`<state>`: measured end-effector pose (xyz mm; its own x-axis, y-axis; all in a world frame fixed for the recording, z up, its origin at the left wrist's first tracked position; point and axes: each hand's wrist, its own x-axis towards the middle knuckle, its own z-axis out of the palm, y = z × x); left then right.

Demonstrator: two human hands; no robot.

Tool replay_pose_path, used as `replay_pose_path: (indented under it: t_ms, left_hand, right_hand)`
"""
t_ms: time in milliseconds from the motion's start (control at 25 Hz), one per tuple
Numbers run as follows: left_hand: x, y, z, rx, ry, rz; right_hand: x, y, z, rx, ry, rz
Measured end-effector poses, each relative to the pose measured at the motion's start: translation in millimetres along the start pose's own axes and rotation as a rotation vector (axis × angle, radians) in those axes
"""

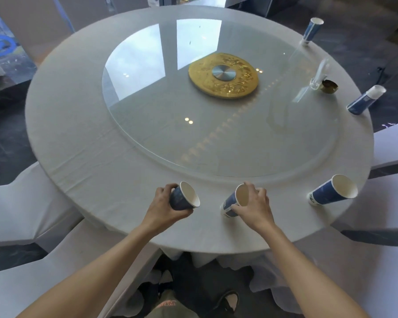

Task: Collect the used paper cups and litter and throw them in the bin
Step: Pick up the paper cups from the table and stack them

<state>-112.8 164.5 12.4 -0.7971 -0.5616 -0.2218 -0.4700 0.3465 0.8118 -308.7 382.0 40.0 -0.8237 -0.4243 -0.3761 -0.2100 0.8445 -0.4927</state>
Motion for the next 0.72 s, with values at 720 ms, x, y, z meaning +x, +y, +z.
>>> replay_pose_path:
  t_ms: [720]
  left_hand:
    - [-12.3, 173.8, 232.8, 0.235, -0.312, 0.243]
  right_hand:
    - [-49.6, 178.7, -142.3, 0.57, -0.312, -0.098]
